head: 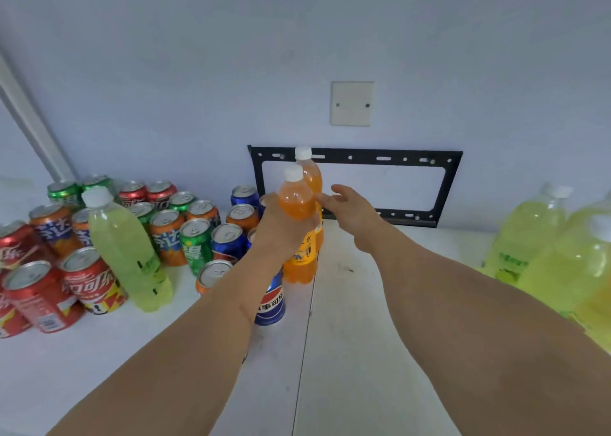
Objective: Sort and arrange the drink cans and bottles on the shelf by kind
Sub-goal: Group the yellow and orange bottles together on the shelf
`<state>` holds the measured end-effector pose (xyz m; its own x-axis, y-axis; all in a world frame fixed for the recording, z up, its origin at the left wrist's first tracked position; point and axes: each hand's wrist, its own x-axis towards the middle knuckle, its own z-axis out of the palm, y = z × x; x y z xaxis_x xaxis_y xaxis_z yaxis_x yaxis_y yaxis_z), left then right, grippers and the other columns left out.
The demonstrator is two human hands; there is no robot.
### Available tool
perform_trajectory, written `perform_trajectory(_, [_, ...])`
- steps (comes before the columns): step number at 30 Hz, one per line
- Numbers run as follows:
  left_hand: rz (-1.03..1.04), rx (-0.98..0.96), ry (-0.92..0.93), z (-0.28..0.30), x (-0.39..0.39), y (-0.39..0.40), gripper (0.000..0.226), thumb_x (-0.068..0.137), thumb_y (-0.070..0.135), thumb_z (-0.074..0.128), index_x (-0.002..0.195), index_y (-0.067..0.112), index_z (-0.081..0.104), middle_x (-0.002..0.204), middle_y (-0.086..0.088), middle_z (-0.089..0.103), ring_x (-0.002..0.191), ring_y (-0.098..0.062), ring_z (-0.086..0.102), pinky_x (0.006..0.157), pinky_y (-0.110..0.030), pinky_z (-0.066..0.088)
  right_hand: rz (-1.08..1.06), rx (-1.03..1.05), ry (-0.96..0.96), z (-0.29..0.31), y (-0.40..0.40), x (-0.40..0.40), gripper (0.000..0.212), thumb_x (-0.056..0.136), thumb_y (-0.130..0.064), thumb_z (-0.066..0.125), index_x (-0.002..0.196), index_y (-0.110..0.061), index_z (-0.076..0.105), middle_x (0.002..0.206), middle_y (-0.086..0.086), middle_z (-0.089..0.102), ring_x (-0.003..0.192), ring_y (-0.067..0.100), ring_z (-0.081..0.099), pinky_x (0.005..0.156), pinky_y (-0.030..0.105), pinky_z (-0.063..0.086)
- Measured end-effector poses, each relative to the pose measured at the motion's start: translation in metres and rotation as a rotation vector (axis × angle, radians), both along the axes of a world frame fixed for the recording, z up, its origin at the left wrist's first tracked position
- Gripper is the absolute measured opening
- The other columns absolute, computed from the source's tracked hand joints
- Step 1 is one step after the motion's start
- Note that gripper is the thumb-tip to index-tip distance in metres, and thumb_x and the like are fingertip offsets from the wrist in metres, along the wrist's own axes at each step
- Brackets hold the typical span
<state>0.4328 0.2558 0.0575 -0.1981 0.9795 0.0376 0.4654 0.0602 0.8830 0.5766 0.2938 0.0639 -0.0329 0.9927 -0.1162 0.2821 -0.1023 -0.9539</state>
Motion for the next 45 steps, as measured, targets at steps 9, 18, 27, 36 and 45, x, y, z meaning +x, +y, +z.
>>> perform_trajectory(9, [-0.021, -0.079, 0.172, 0.005, -0.005, 0.015, 0.057, 0.079, 0.037, 0.077, 0.127, 0.018, 0.052, 0.104, -0.001, 0.067, 0.091, -0.018, 0.065, 0.082, -0.036, 0.056, 0.316, -0.004, -0.021, -0.026, 0.064, -0.012, 0.055, 0.082, -0.039, 0.073, 0.132, -0.029, 0.052, 0.12, -0.004, 0.064, 0.113, 0.018, 0.059, 0.094, 0.04, 0.049])
perform_trajectory(18, [0.024, 0.025, -0.353, 0.018, 0.023, -0.018, 0.078, 0.07, 0.043, 0.085, 0.136, 0.029, 0.046, 0.118, 0.003, 0.066, 0.104, -0.021, 0.067, 0.091, -0.049, 0.055, 0.081, -0.031, 0.222, -0.036, 0.048, 0.027, 0.063, 0.083, -0.037, 0.076, 0.136, -0.025, 0.044, 0.111, 0.002, 0.066, 0.095, 0.018, 0.068, 0.083, 0.039, 0.056])
perform_trajectory(27, [-0.169, -0.038, -0.683, 0.011, 0.075, -0.122, 0.029, 0.087, 0.044, 0.069, 0.113, 0.034, 0.059, 0.088, 0.003, 0.075, 0.077, -0.016, 0.075, 0.068, -0.039, 0.06, -0.15, -0.006, 0.355, -0.038, -0.081, 0.089, 0.063, 0.08, -0.066, 0.064, 0.126, -0.022, 0.056, 0.105, 0.008, 0.072, 0.093, 0.028, 0.071, 0.081, 0.047, 0.058])
perform_trajectory(36, [-0.459, -0.207, -0.625, -0.007, 0.126, -0.265, 0.028, 0.089, 0.05, 0.064, 0.1, 0.025, 0.07, 0.091, -0.007, 0.077, 0.084, -0.027, 0.076, 0.084, -0.053, 0.058, -0.318, -0.003, 0.355, -0.043, -0.266, 0.153, 0.079, 0.068, -0.05, 0.084, 0.128, -0.013, 0.05, 0.106, 0.011, 0.073, 0.087, 0.029, 0.074, 0.076, 0.049, 0.06])
perform_trajectory(45, [-0.624, -0.205, -0.656, -0.002, 0.218, -0.328, 0.047, 0.08, 0.051, 0.071, 0.116, 0.022, 0.067, 0.101, -0.01, 0.076, 0.09, -0.031, 0.075, 0.086, -0.057, 0.057, -0.404, 0.067, 0.34, -0.026, -0.371, 0.265, 0.076, 0.065, -0.038, 0.088, 0.129, -0.017, 0.054, 0.109, 0.01, 0.074, 0.094, 0.033, 0.073, 0.084, 0.056, 0.056])
